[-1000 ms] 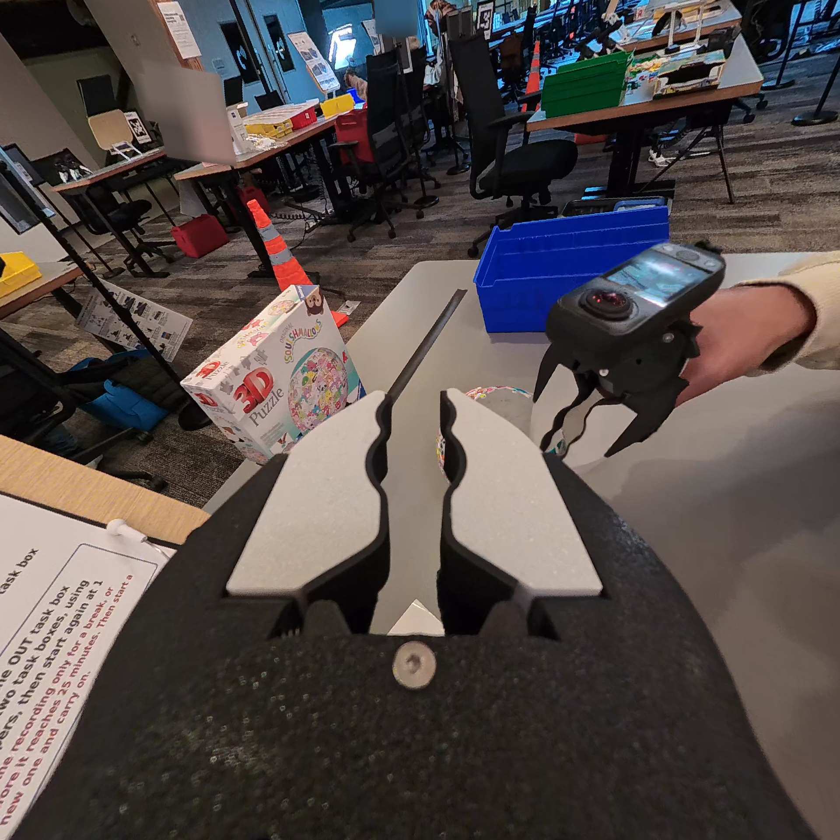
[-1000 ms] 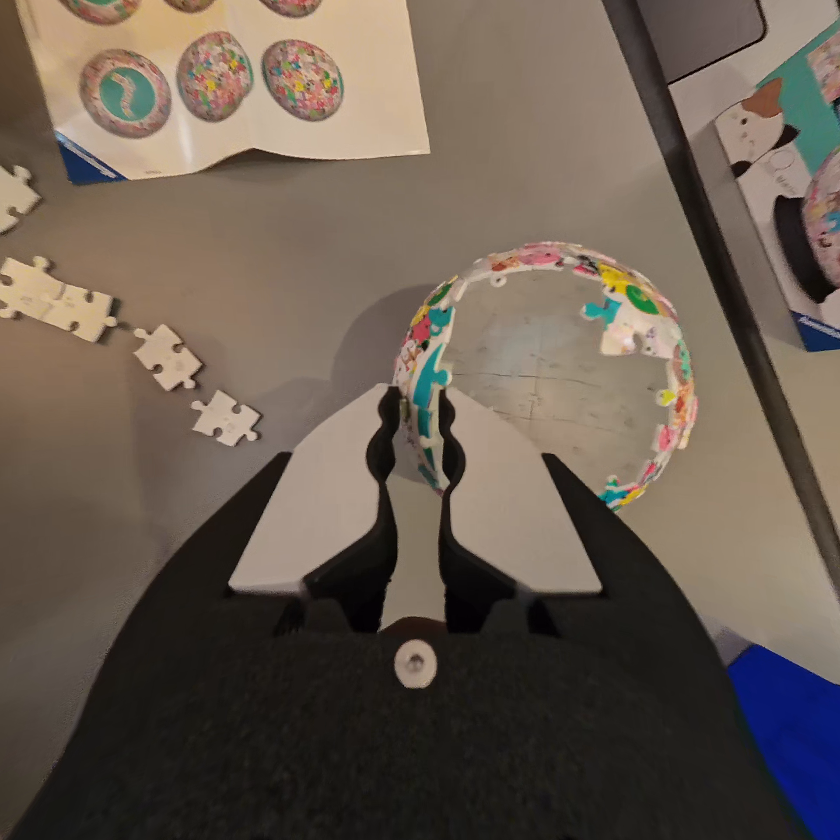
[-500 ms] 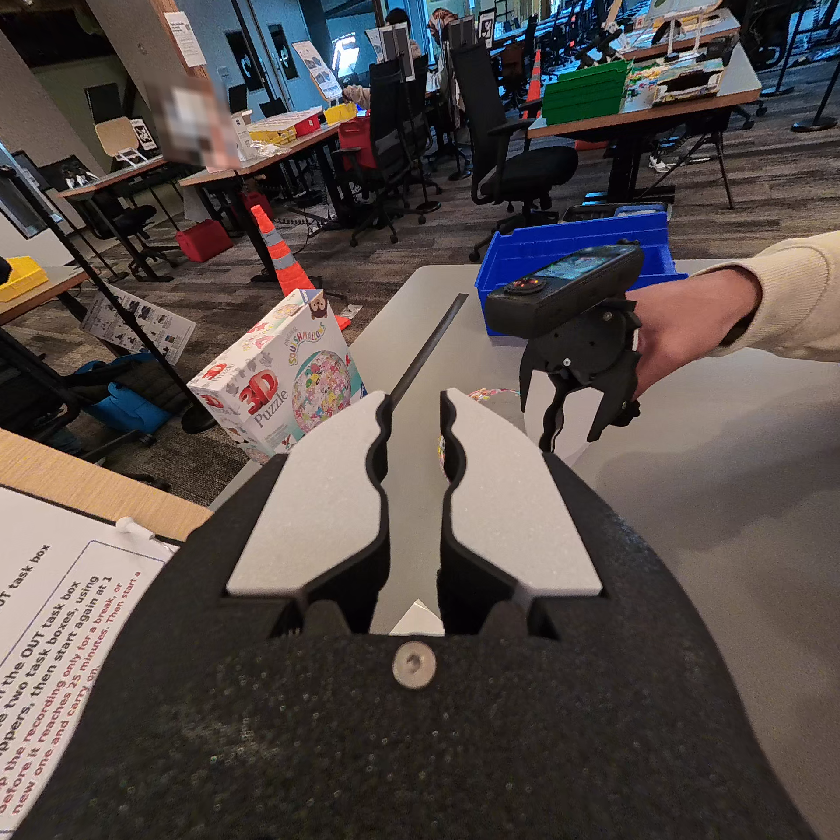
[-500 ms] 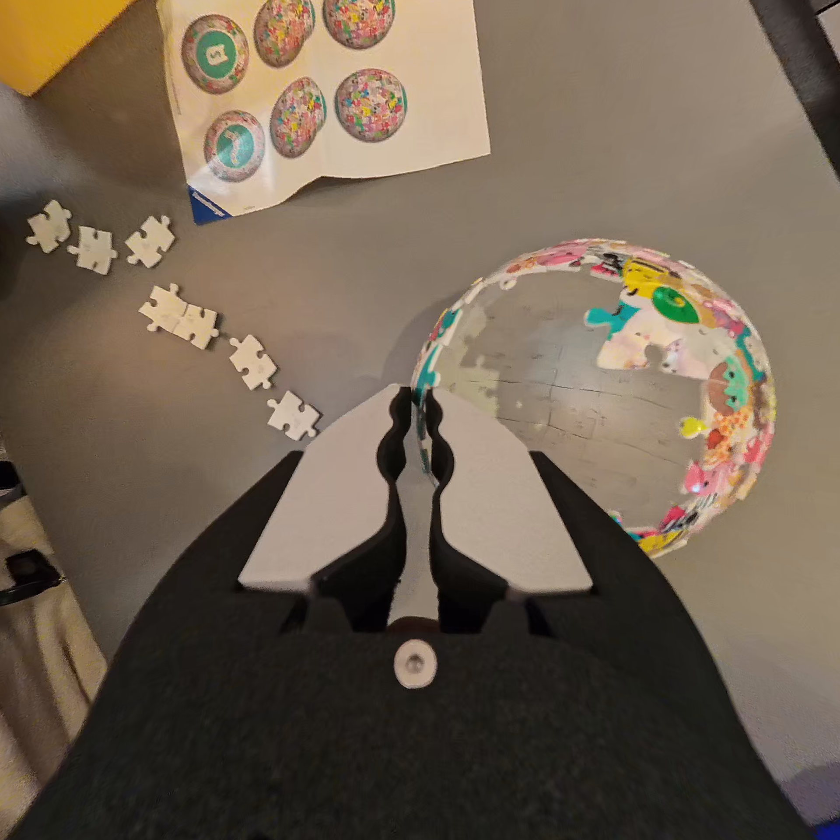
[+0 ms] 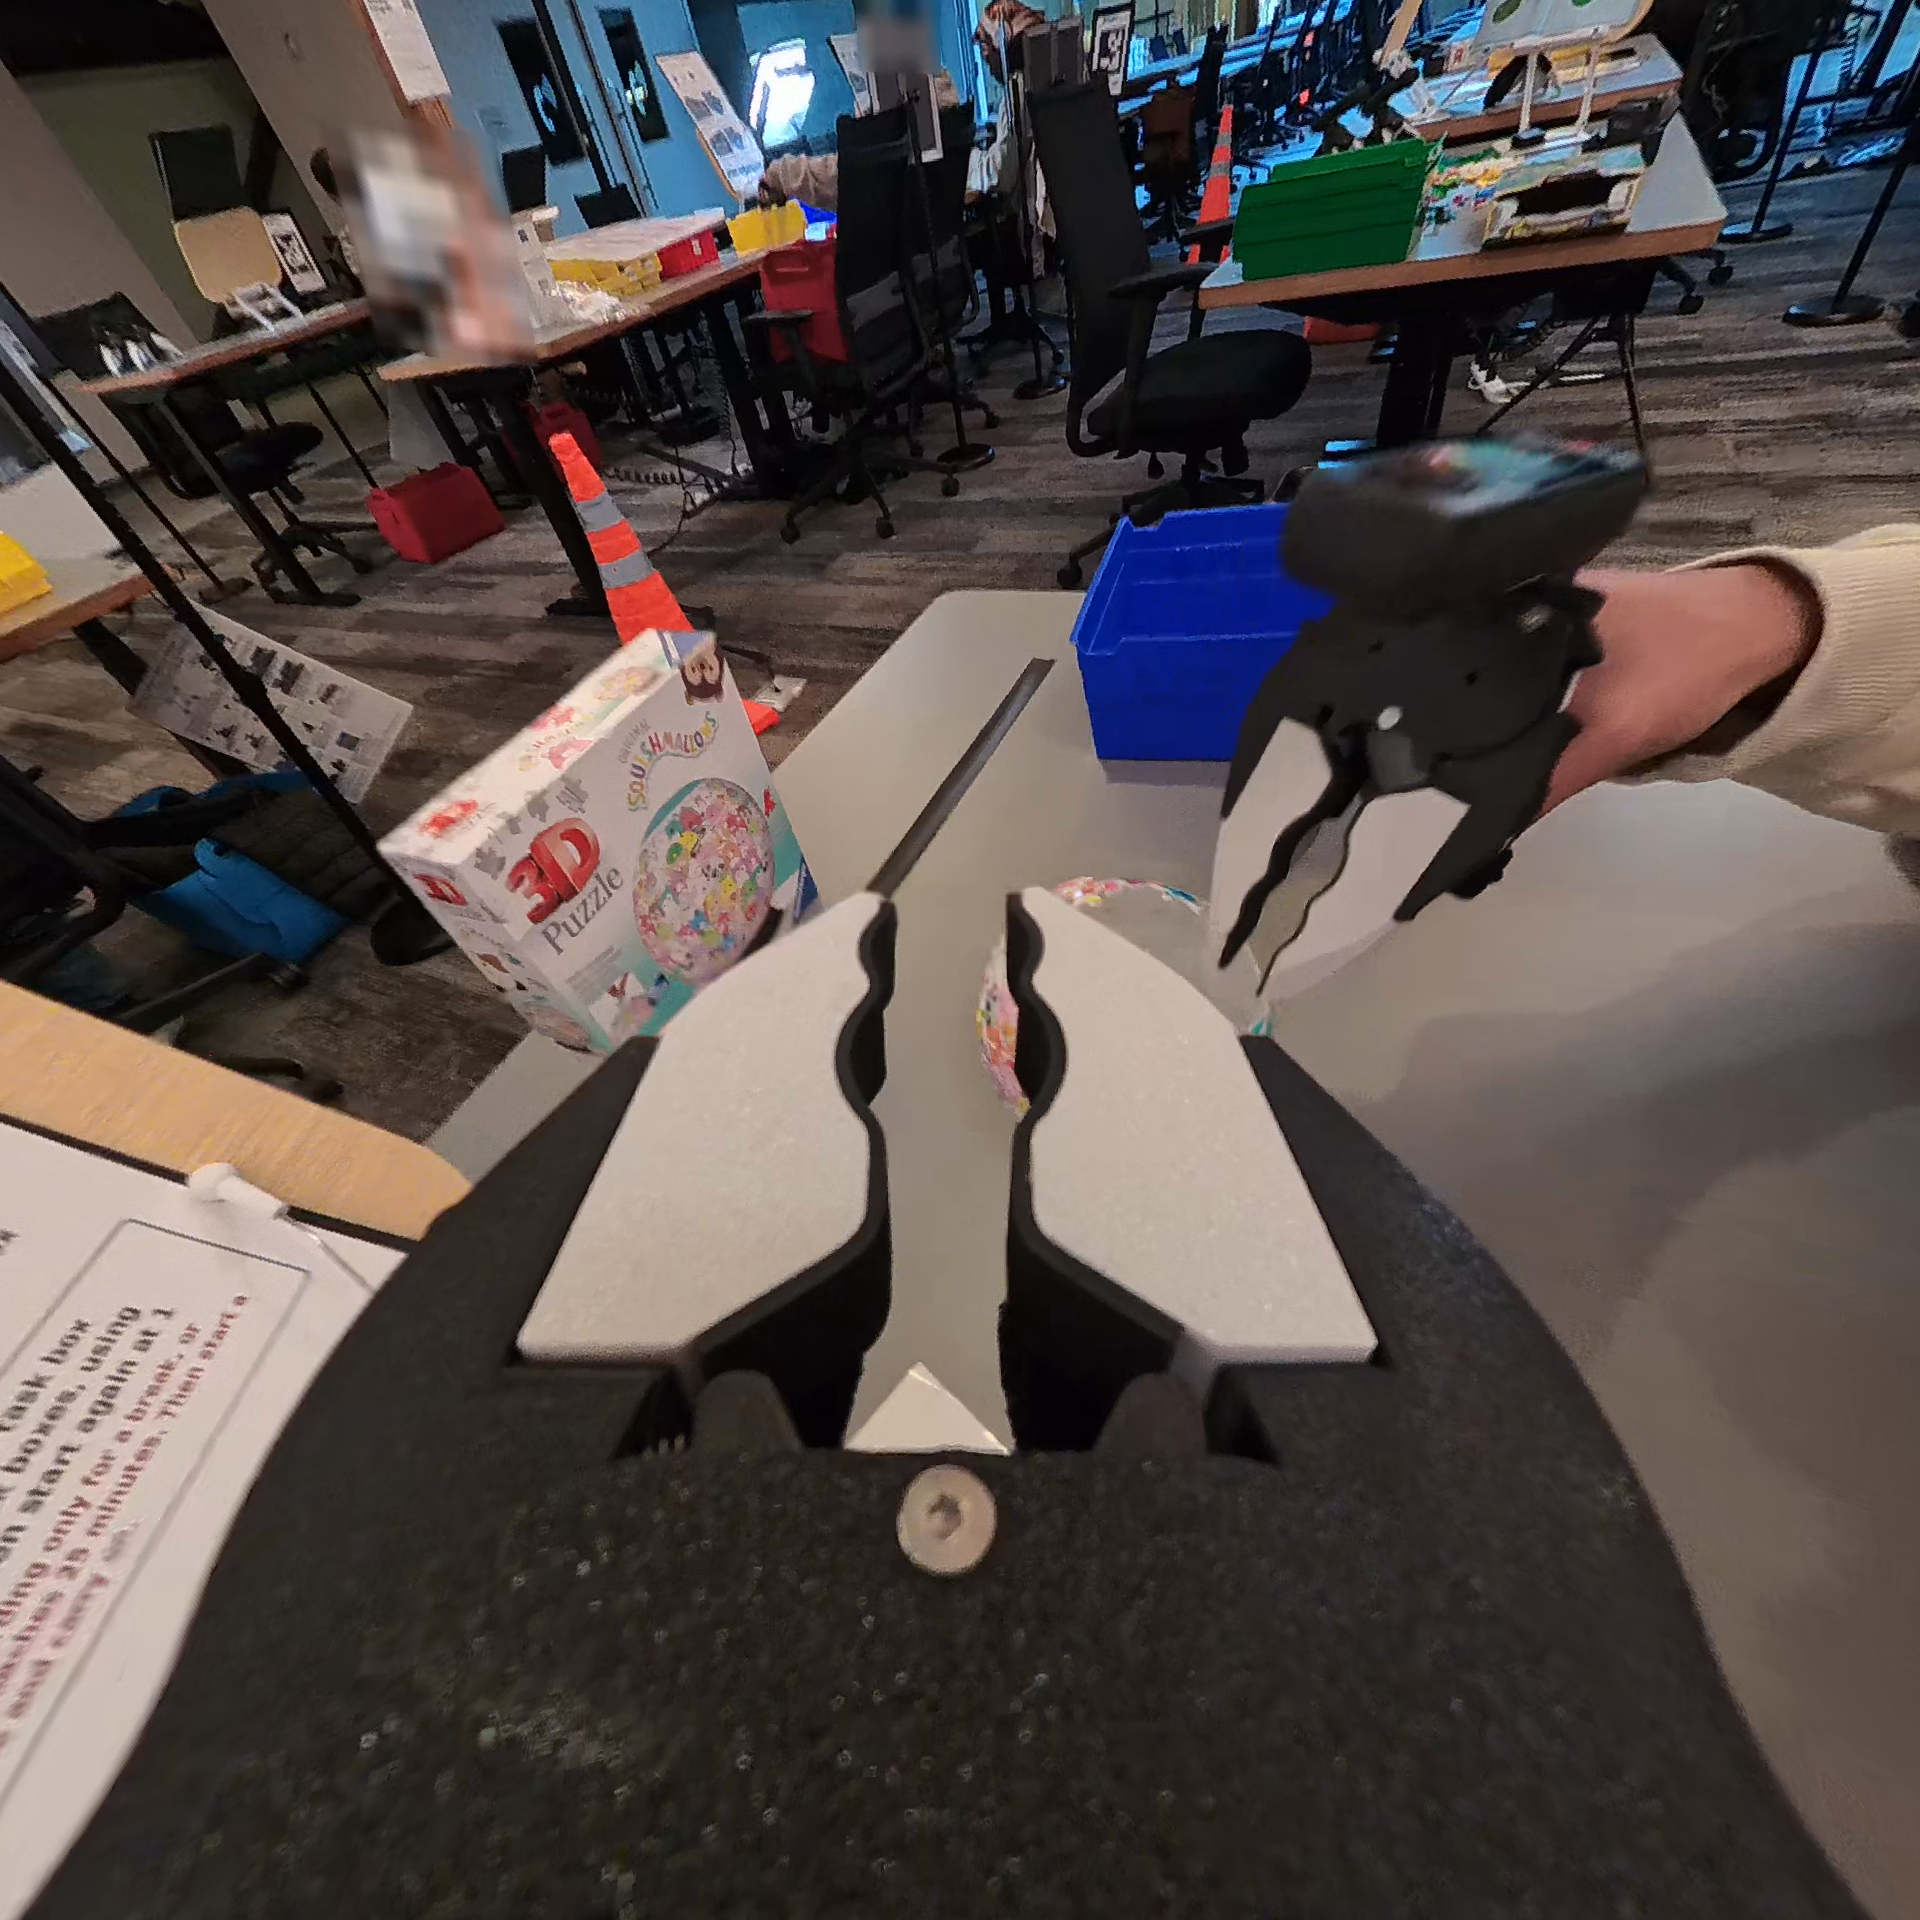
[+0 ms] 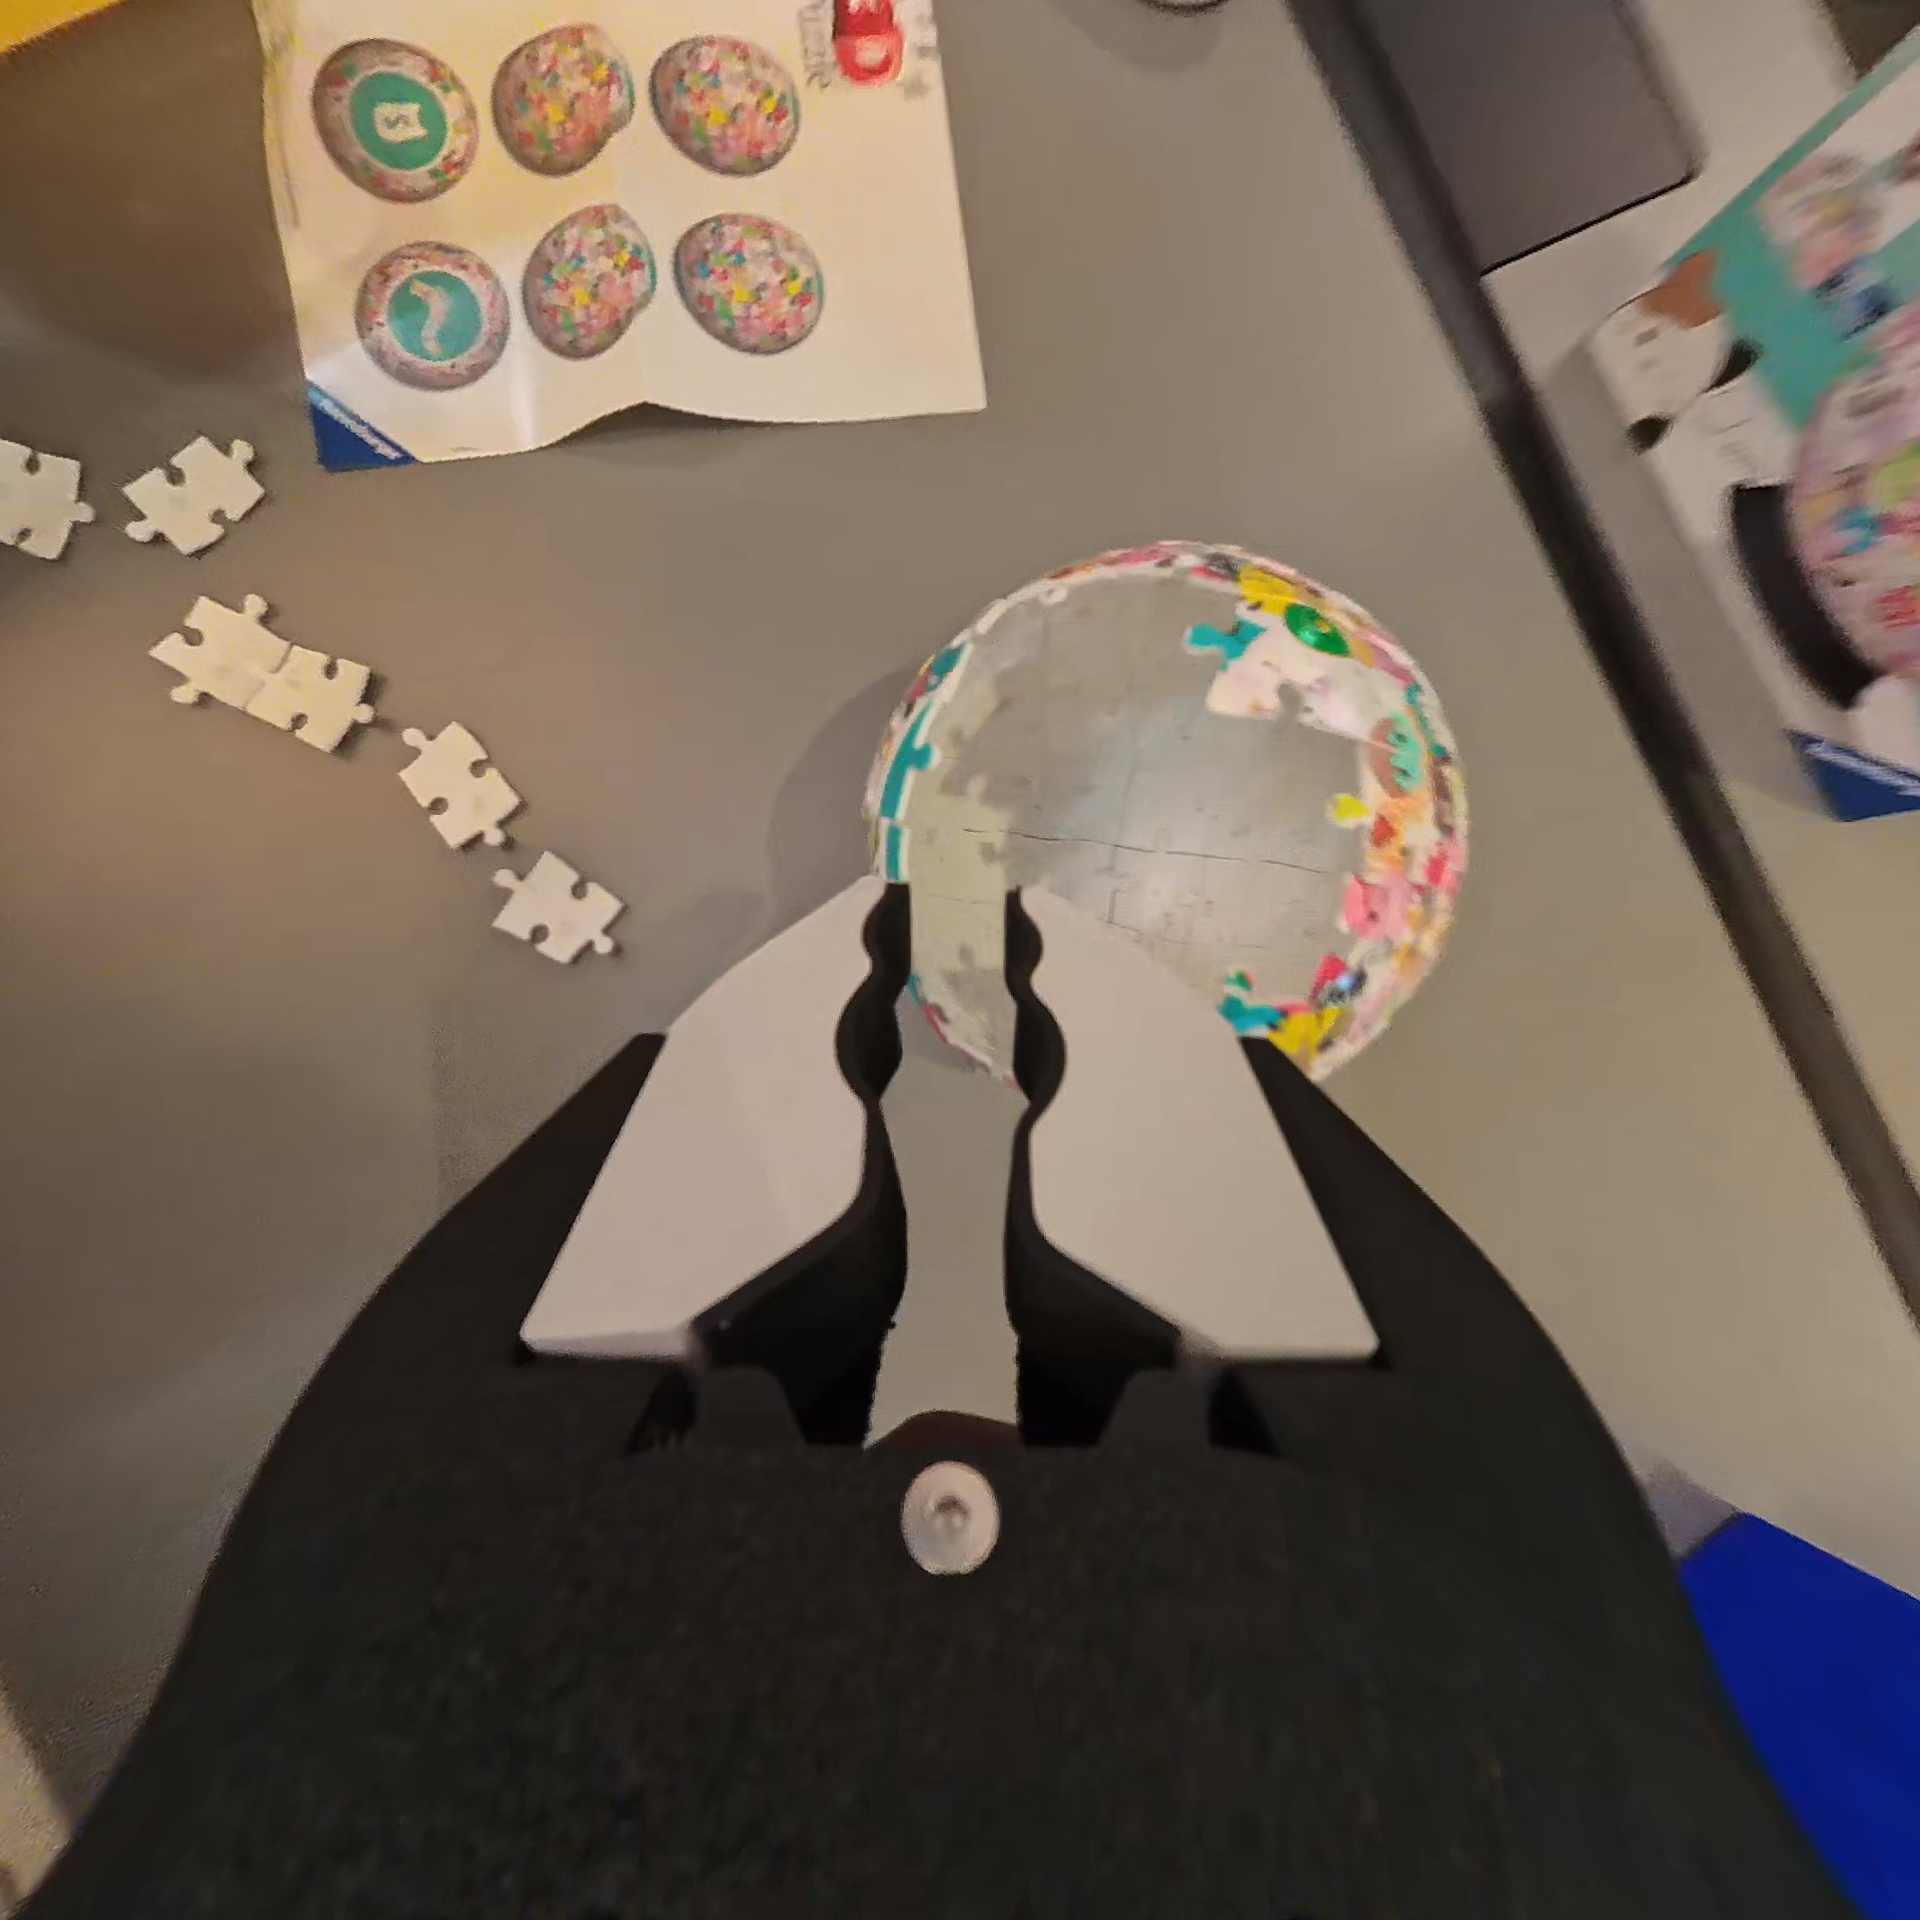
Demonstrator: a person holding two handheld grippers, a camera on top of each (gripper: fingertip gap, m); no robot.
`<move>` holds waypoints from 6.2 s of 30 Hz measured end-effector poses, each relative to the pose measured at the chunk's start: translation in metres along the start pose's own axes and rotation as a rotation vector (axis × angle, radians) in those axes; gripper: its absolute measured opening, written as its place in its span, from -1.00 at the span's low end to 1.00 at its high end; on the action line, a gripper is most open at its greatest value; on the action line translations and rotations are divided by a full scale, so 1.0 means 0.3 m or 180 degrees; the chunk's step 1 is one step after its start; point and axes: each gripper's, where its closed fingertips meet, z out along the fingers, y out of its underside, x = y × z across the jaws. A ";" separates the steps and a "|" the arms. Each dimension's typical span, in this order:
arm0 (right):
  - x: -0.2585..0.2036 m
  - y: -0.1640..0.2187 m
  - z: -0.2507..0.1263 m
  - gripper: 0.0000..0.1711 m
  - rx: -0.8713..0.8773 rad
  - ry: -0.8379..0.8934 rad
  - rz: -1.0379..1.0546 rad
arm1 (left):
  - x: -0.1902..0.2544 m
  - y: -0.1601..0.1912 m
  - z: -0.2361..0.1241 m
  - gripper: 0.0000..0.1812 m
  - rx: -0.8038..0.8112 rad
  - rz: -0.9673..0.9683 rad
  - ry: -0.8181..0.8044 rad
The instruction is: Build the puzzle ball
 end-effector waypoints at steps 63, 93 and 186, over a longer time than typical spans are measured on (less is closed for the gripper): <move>-0.026 0.013 0.054 -0.82 0.1020 -0.0401 0.0228 | 0.272 0.553 0.318 -0.52 -0.0370 -0.1664 -0.0621; -0.065 0.045 0.159 -0.78 0.0149 0.0230 -0.0437 | 0.269 0.595 0.319 -0.52 -0.0753 -0.1581 -0.0451; -0.017 0.061 0.070 -0.85 0.0259 0.0543 0.0021 | 0.354 0.570 0.384 -0.98 -0.0626 -0.1866 0.0150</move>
